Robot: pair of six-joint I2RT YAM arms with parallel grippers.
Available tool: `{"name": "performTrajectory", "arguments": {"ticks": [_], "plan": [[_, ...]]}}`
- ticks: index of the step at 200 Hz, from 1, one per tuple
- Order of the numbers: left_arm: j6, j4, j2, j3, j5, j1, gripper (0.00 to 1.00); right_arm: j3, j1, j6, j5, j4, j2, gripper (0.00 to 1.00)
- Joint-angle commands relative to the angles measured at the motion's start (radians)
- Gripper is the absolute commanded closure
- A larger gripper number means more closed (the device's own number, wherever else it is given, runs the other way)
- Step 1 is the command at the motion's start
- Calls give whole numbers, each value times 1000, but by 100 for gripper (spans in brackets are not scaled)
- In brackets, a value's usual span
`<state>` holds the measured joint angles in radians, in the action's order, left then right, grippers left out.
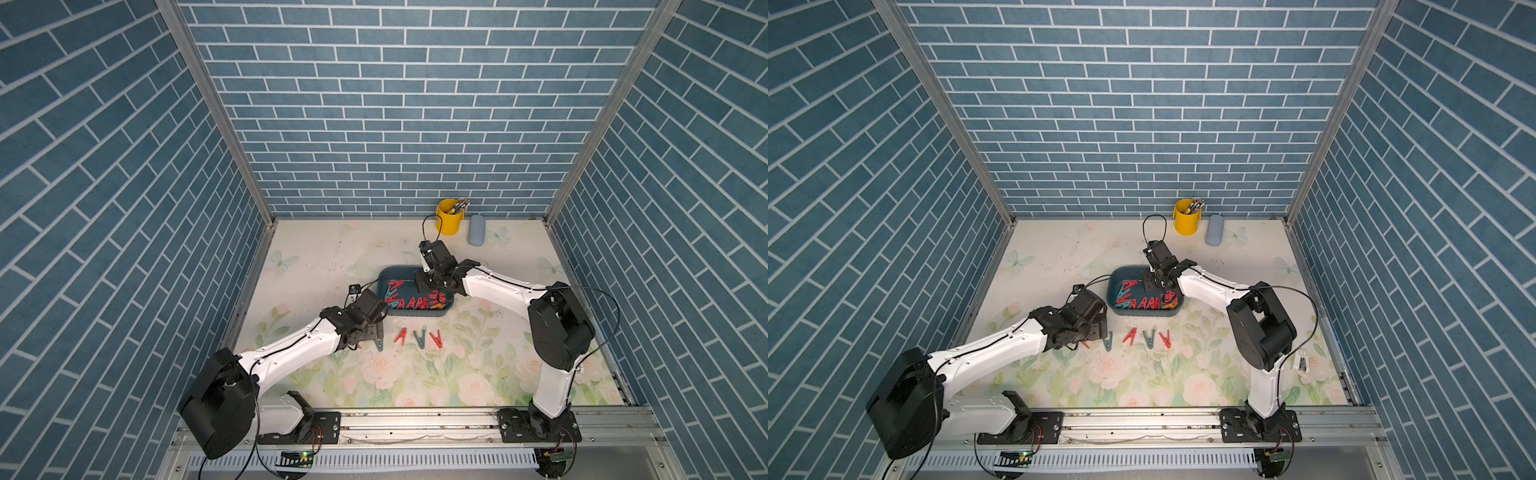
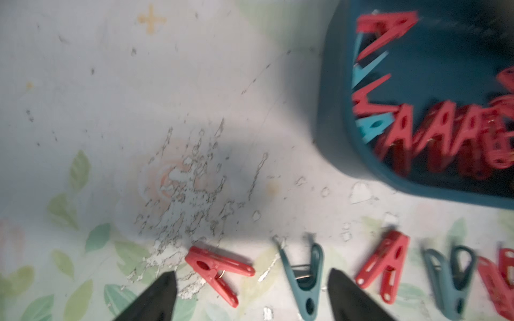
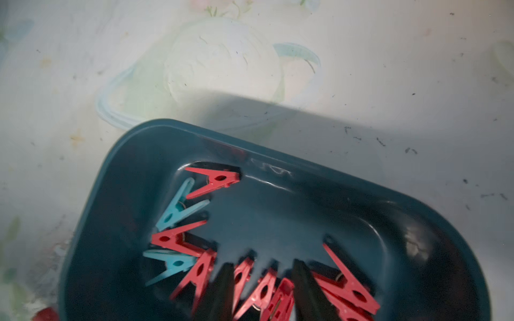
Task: Take the clothespins out of the storage box
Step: Pick up the clothespin from the storage box.
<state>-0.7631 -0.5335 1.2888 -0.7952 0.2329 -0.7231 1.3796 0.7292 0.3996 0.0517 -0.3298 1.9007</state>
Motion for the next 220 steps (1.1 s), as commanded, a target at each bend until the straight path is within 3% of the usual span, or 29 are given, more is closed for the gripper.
{"name": "performTrajectory", "arguments": {"ticks": [1, 64, 182, 220], "plan": [[47, 14, -16, -55, -5, 1, 1, 63, -1, -67, 67, -110, 50, 69], [94, 112, -9, -123, -50, 2, 0, 96, -46, -108, 64, -169, 108, 69], [119, 126, 43, -150, -63, 8, 0, 99, -74, -168, 55, -195, 191, 66], [110, 116, 22, -141, -52, 8, 1, 106, -73, -173, 46, -196, 202, 72]]}}
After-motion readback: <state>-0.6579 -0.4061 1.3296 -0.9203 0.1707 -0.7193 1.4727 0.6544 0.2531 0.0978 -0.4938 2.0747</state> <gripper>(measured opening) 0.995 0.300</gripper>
